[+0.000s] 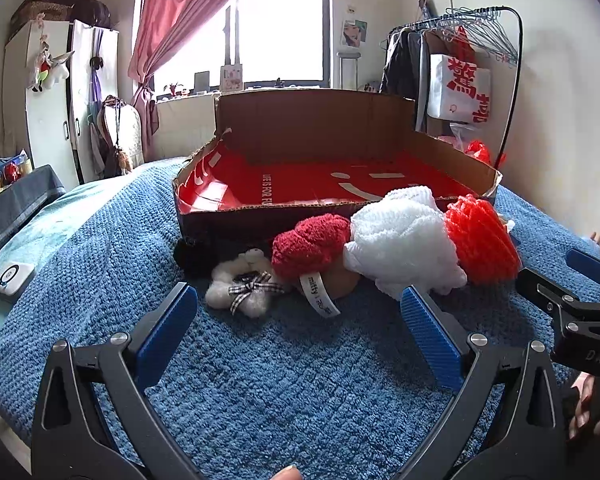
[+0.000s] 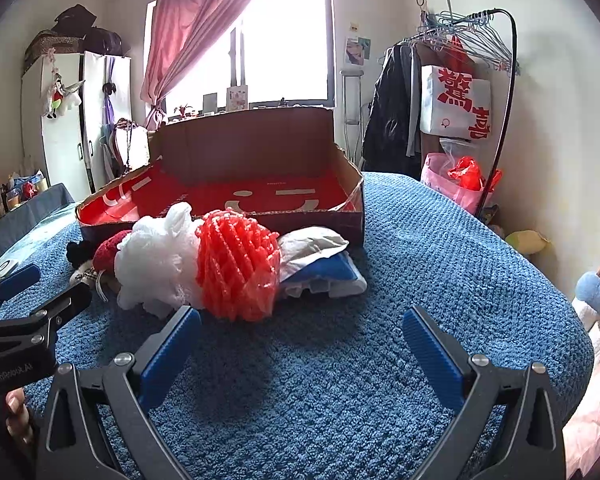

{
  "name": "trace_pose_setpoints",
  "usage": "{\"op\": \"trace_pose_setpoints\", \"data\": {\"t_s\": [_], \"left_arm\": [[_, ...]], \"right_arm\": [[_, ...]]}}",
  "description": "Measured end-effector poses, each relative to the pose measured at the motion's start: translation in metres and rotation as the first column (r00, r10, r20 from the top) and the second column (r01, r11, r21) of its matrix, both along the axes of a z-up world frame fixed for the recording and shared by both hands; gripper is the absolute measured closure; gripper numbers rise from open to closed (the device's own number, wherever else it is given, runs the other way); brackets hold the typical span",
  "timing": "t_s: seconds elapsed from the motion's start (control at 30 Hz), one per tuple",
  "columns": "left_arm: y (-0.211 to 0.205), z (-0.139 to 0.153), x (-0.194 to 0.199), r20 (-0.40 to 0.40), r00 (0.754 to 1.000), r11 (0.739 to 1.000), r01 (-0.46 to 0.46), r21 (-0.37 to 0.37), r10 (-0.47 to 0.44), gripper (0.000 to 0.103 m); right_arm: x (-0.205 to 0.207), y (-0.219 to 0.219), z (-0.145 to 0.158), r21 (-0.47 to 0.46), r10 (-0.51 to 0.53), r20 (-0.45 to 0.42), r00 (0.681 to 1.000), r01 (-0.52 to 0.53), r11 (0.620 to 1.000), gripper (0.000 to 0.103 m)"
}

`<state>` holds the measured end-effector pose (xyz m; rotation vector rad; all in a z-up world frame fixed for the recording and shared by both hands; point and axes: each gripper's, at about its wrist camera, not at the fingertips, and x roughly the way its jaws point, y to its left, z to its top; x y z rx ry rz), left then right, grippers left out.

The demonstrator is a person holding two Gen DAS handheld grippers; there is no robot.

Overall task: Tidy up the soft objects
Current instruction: 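Grasp the red knitted bunny with the left tool while the right tool grasps the red mesh ball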

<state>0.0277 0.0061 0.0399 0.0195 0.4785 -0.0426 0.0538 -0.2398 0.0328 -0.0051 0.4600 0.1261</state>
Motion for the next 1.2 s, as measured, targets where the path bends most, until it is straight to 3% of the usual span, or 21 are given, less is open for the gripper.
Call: {"op": "trace_pose_setpoints", "data": {"t_s": [0.2,0.4,0.6,0.77,0.97,1.2], "left_arm": [[0.008,0.016,0.017,-0.005,0.999,0.999,0.035,0.015,-0.035,0.0],[0.009,0.026,0.034,-0.018,0.998,0.994,0.066,0.086,-0.065,0.0],[0.013,0.029,0.047,-0.056,0.988,0.984,0.149,0.101,-0.143,0.0],[0.008,0.031,0.055,-0.076,0.972,0.964,0.231,0.131,-0.223,0.0],[0.004,0.03,0.066,-0.111,0.955,0.945,0.289,0.154,-0.274,0.016],[0.007,0.029,0.068,-0.145,0.931,0.923,0.356,0.146,-0.336,0.021]], "right_arm": [[0.008,0.006,0.006,0.011,0.026,-0.002,1.0,-0.026,1.0,0.0],[0.02,0.013,0.011,0.008,0.045,-0.01,0.999,-0.045,0.999,0.0],[0.033,0.018,0.011,0.004,0.081,-0.034,0.996,-0.081,0.997,0.0],[0.041,0.023,0.011,-0.013,0.09,-0.052,0.995,-0.091,0.996,0.011],[0.048,0.027,0.008,-0.004,0.125,-0.075,0.989,-0.125,0.992,0.023],[0.052,0.027,0.006,0.023,0.154,-0.093,0.984,-0.152,0.988,0.026]]}}
